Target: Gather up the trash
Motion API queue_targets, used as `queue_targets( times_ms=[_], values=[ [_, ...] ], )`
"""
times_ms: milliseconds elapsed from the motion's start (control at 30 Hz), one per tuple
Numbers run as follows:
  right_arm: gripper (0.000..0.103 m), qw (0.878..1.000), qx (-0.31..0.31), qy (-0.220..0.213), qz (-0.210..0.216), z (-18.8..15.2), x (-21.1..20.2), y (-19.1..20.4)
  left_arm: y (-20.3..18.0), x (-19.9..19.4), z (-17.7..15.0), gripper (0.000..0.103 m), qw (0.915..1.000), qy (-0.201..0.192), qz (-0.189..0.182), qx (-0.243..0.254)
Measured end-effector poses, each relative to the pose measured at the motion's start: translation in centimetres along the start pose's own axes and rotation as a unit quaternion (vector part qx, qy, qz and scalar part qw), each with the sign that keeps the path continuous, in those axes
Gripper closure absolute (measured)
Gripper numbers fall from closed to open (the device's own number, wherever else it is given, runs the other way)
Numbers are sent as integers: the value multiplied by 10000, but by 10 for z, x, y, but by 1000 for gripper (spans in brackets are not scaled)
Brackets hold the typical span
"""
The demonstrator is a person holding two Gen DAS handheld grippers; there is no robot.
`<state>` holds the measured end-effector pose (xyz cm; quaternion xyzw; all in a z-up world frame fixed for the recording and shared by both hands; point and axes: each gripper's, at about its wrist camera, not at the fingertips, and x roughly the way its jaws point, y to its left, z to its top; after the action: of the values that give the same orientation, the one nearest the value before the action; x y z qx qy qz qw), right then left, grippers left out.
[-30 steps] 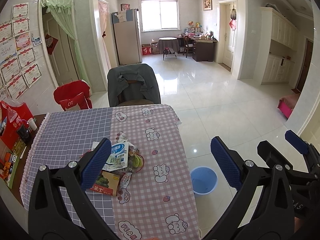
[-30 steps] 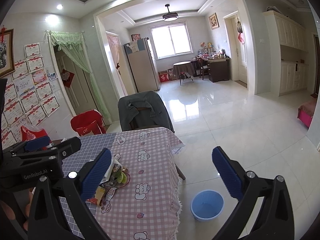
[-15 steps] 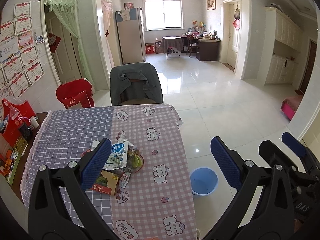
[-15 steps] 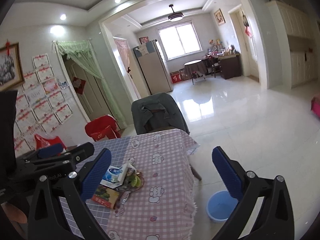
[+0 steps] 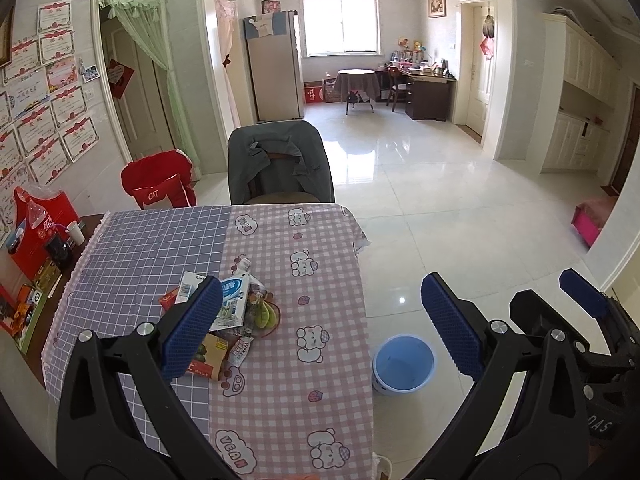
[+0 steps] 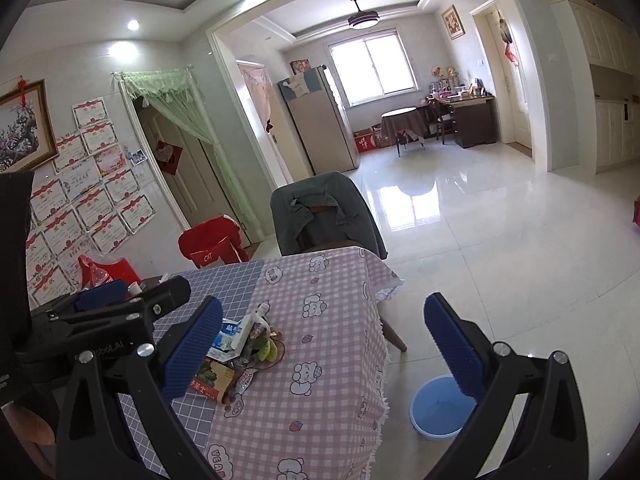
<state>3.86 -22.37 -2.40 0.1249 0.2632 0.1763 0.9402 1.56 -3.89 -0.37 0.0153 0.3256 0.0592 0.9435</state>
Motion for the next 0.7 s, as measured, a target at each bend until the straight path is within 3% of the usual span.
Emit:
queue_targets(
  times_ms=[367, 700],
  values=[
    [4, 9998, -134, 58, 93, 5, -7, -20, -24, -6, -5, 5, 9998, 64, 170, -63],
    [4, 9998, -11, 160, 89, 3, 1, -15, -12, -2, -5, 5, 9997, 155, 167, -37]
  ],
)
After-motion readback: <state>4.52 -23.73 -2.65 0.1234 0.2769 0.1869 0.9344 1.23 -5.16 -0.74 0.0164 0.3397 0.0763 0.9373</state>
